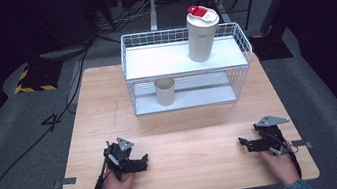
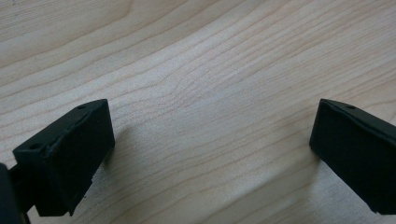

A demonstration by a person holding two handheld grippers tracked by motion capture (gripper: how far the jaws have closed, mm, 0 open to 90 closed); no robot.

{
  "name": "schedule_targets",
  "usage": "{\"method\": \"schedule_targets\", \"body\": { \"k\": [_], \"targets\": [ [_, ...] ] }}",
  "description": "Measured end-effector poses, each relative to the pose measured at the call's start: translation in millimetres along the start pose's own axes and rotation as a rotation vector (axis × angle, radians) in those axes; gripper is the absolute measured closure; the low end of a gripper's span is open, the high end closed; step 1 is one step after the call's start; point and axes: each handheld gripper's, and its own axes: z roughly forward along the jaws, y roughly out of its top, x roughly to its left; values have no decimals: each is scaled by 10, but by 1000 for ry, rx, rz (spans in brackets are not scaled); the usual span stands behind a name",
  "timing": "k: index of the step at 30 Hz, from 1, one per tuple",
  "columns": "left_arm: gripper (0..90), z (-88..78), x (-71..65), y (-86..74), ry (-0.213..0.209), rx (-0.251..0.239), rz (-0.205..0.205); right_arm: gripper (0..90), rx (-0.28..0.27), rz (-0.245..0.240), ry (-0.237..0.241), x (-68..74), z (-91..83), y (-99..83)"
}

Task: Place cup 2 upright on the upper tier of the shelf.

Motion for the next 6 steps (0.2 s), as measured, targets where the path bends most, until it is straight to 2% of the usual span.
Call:
{"method": "schedule_targets", "body": {
  "k": [6],
  "targets": [
    [5,0,1,0,-1,0,0,117,3,11,-9,6,-2,-3]
  ]
}}
